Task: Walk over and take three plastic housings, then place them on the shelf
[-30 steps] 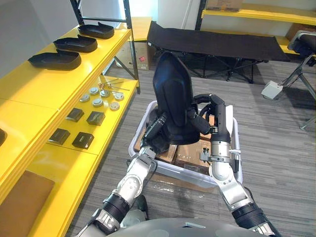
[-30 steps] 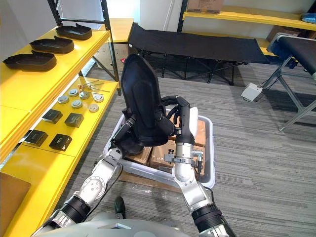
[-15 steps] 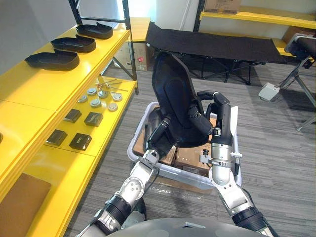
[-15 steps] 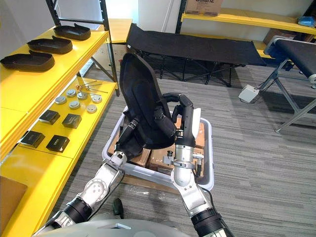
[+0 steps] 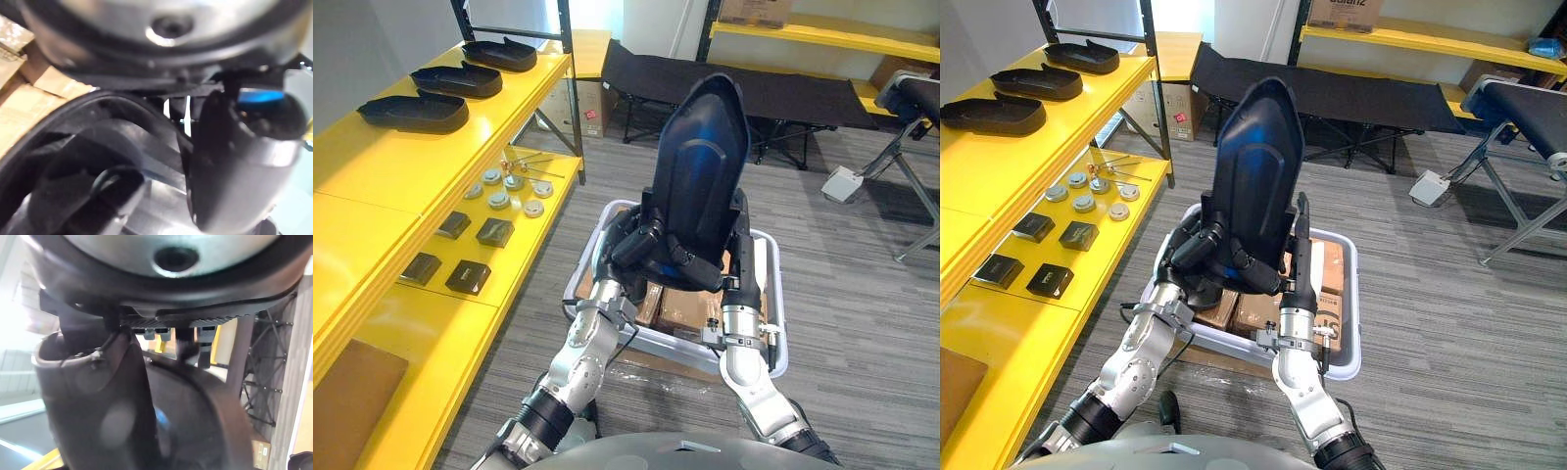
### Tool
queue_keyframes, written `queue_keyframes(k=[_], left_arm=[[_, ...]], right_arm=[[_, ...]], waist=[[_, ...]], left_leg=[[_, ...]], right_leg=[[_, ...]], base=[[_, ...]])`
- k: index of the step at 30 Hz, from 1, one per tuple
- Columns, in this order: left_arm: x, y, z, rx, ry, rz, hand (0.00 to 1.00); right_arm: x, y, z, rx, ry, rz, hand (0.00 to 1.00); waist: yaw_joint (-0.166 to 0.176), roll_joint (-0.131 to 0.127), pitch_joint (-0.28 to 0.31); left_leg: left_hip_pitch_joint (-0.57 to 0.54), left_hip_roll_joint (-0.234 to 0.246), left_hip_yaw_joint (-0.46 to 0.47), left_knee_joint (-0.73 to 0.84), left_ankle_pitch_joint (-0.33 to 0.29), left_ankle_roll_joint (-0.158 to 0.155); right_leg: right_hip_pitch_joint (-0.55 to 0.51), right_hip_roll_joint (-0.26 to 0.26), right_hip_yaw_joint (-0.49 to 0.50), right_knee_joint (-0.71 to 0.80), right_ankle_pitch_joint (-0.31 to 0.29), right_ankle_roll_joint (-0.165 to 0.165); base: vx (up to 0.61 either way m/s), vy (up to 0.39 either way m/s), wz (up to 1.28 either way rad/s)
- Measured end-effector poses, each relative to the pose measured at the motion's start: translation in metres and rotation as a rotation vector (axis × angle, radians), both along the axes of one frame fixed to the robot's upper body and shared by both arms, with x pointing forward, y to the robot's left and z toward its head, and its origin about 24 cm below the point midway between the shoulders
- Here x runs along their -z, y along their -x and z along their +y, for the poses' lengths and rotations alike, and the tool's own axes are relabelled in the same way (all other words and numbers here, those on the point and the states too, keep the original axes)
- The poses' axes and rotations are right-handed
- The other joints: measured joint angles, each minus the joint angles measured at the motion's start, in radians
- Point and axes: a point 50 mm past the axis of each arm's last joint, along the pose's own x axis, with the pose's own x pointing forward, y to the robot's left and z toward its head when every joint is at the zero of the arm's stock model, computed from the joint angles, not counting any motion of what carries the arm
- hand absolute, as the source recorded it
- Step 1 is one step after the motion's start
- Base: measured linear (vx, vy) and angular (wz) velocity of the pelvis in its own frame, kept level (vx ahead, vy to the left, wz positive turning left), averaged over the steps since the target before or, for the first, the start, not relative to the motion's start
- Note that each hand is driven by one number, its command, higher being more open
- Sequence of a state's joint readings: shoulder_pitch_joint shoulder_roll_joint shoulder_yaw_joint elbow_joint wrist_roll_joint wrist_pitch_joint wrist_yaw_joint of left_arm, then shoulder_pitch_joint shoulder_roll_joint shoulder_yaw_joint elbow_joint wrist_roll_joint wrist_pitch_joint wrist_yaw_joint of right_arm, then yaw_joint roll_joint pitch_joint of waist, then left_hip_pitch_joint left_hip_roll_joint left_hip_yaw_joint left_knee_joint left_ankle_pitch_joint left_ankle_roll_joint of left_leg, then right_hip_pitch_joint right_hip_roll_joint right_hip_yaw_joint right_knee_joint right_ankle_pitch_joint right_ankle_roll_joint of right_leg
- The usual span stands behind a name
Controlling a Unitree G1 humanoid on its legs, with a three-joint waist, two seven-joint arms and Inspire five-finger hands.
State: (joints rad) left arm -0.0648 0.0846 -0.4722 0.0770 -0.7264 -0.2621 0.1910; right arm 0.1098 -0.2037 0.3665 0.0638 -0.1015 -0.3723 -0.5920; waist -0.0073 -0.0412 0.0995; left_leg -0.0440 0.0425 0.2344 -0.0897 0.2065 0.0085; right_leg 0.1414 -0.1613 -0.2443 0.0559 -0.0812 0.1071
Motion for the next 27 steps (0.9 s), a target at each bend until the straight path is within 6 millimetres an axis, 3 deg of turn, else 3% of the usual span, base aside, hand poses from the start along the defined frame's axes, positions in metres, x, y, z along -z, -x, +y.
queue_keyframes(k=[6,9,11,17,21,27], left_arm=[[-0.003,0.002,0.041,-0.326,-0.139,-0.036,0.00],[0.011,0.015,0.068,-0.512,-0.265,0.044,0.00],[0.024,0.031,0.094,-0.686,-0.380,0.127,0.00],[0.053,0.067,0.148,-1.035,-0.679,0.334,0.00],[0.060,0.089,0.164,-1.112,-0.653,0.388,0.00],[0.054,0.108,0.161,-1.099,-0.439,0.360,0.00]], right_arm=[[0.007,0.007,-0.001,-0.014,-0.032,0.042,1.00],[0.005,0.004,-0.008,0.027,-0.050,0.035,1.00],[0.004,0.003,-0.018,0.084,-0.092,0.034,1.00],[0.014,0.010,-0.037,0.203,-0.250,0.091,1.00],[0.021,0.018,-0.041,0.211,-0.258,0.128,1.00],[0.027,0.018,-0.041,0.166,-0.289,0.162,1.00]], waist=[[0.004,0.018,0.010],[0.005,0.036,0.015],[0.007,0.037,0.016],[0.033,0.036,0.016],[0.036,0.037,0.017],[0.053,0.038,0.019]], left_leg=[[-0.002,0.003,-0.052,0.000,0.013,-0.014],[-0.010,0.006,-0.068,0.000,0.012,-0.013],[-0.018,0.011,-0.073,0.000,0.014,-0.016],[-0.018,0.012,-0.080,0.000,0.023,-0.023],[-0.018,0.012,-0.082,0.000,0.022,-0.023],[-0.020,0.010,-0.093,0.000,0.021,-0.022]], right_leg=[[0.009,0.013,-0.052,0.043,-0.036,-0.011],[0.014,0.022,-0.070,0.040,-0.037,-0.011],[0.015,0.026,-0.081,0.033,-0.036,-0.012],[0.023,0.024,-0.088,0.029,-0.036,-0.011],[0.025,0.024,-0.094,0.028,-0.041,-0.016],[0.025,0.025,-0.106,0.027,-0.043,-0.018]], base=[[-0.05,-0.024,0.28],[-0.05,-0.010,0.22],[-0.01,-0.019,0.13],[0.02,-0.022,0.04],[0.01,-0.010,0.03],[-0.01,0.000,0.06]])
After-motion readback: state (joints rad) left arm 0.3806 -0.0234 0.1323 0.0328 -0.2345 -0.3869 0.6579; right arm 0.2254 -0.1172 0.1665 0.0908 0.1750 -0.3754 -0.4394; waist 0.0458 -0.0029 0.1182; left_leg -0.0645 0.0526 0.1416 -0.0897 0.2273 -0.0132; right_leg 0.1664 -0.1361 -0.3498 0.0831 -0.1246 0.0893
